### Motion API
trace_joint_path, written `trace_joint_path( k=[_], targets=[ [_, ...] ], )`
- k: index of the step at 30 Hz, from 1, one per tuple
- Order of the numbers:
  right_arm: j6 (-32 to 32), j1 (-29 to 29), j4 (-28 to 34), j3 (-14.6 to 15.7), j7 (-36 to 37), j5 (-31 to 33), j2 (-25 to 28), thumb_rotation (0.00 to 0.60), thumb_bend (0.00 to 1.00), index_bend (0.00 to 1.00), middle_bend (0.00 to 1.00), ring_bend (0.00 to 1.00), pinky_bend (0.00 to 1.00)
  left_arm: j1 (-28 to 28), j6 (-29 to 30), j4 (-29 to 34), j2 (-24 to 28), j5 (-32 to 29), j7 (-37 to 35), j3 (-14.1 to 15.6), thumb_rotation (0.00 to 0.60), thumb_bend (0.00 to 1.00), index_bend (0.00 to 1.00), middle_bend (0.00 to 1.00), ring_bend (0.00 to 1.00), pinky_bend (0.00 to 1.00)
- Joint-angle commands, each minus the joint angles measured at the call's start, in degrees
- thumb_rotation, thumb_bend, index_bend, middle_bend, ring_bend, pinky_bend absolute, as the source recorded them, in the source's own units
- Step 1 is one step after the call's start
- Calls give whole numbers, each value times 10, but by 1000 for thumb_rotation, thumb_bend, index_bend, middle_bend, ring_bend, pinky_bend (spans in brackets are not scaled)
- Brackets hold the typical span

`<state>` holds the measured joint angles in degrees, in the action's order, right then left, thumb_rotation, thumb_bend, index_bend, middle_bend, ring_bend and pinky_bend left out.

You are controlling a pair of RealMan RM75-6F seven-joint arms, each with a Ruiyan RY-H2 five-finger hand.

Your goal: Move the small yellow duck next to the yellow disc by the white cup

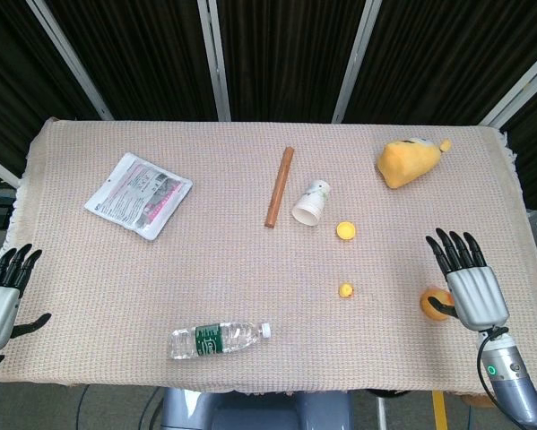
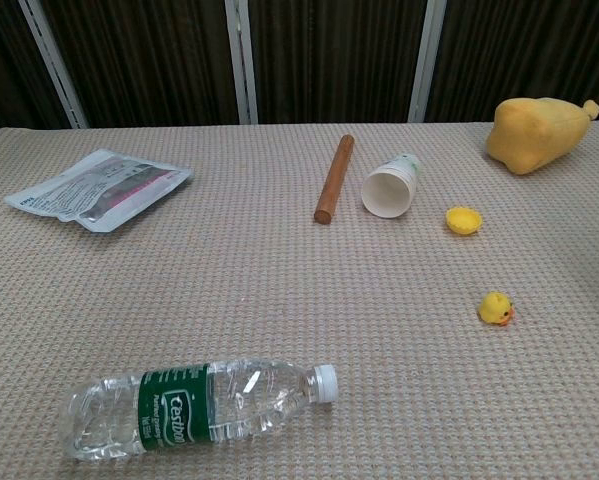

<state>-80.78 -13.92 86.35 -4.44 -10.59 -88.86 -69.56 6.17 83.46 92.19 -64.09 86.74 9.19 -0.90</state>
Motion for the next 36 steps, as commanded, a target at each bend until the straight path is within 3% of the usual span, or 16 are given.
trace_joint_path(
  k=[1,36],
  targets=[
    [0,0,0,0,0,0,0,600,0,4,0,0,0,0,0,0,0,0,0,0,600,0,0,0,0,197],
    [-16,6,-1,-6,-25,6,-10,600,0,0,0,0,0,0,3,0,0,3,5,0,600,0,0,0,0,197]
  ],
)
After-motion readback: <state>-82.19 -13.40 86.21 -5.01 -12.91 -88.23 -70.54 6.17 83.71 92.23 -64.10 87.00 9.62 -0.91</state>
